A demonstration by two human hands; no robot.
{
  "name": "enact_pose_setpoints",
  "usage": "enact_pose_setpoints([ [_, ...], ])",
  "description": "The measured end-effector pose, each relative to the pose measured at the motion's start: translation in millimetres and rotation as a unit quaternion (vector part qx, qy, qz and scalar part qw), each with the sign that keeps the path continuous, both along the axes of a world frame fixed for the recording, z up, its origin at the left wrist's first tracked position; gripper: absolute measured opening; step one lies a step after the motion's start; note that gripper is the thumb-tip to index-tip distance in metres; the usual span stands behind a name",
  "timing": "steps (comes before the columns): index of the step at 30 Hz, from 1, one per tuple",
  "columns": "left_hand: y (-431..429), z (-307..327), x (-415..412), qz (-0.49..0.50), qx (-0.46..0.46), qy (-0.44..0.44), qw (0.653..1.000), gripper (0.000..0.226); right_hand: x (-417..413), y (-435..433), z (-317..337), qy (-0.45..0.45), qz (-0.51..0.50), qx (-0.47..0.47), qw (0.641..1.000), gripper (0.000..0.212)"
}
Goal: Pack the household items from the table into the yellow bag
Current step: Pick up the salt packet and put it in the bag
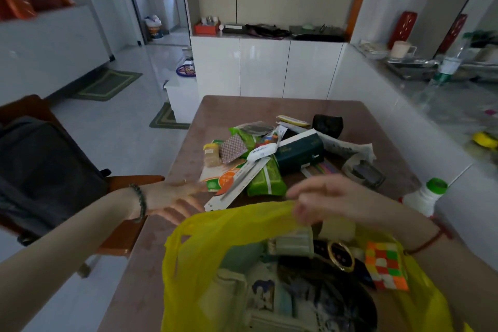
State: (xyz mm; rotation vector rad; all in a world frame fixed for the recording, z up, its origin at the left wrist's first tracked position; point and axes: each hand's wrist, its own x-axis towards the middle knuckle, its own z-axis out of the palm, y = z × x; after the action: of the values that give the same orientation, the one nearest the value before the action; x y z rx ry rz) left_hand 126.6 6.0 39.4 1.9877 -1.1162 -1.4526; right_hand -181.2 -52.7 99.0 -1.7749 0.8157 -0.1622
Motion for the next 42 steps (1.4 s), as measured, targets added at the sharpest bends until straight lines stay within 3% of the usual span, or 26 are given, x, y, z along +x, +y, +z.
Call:
enact_pose_setpoints([
  [3, -28, 3, -1, 0.045, -0.013, 0.004, 0.999, 0.051, 5, -43, -2, -0.082, -0.179, 0.031, 0.980, 0.029],
  [5, -44, 4, -8, 0.073, -0.019, -0.006, 0.997, 0.048, 16, -68, -11, -0.081, -0.231, 0.064, 0.967, 0.033],
  [10, -89, -12, -15, 0.132, -0.024, 0.008, 0.991, 0.049, 52, -125, -44, -0.043, -0.281, 0.140, 0.948, 0.052],
  [14, -126, -18, -23, 0.137, -0.028, 0.014, 0.990, 0.056, 91, -170, -68, 0.014, -0.313, 0.147, 0.938, 0.057],
  [17, -153, -29, -22, 0.148, -0.027, 0.033, 0.988, 0.056, 116, -197, -86, 0.077, -0.312, 0.118, 0.940, 0.051],
  [20, -172, -38, -23, 0.167, -0.021, 0.069, 0.983, 0.052, 132, -215, -104, 0.155, -0.274, 0.013, 0.949, 0.032],
  [22, -179, -43, -25, 0.166, -0.019, 0.084, 0.982, 0.051, 137, -221, -111, 0.159, -0.275, -0.010, 0.948, 0.025],
  [25, -181, -46, -28, 0.168, -0.016, 0.098, 0.981, 0.050, 137, -221, -113, 0.122, -0.308, 0.037, 0.943, 0.026],
  [29, -175, -31, -37, 0.172, -0.020, 0.143, 0.974, 0.049, 121, -205, -97, 0.023, -0.335, 0.016, 0.942, 0.028],
  [33, -162, 4, -55, 0.174, -0.038, 0.219, 0.959, 0.052, 84, -163, -58, -0.088, -0.270, -0.026, 0.958, 0.018],
  [36, -149, 36, -75, 0.124, -0.091, 0.271, 0.950, 0.039, 49, -123, -27, -0.155, -0.198, -0.050, 0.967, 0.012],
  [38, -139, 55, -90, 0.098, -0.143, 0.302, 0.937, 0.053, 28, -100, -12, -0.179, -0.163, -0.038, 0.969, 0.017],
  [40, -123, 70, -105, 0.064, -0.185, 0.300, 0.934, 0.060, 14, -78, 4, -0.218, -0.180, 0.011, 0.959, 0.018],
  [42, -104, 82, -125, 0.014, -0.236, 0.285, 0.929, 0.042, 5, -57, 15, -0.249, -0.209, 0.042, 0.945, 0.019],
])
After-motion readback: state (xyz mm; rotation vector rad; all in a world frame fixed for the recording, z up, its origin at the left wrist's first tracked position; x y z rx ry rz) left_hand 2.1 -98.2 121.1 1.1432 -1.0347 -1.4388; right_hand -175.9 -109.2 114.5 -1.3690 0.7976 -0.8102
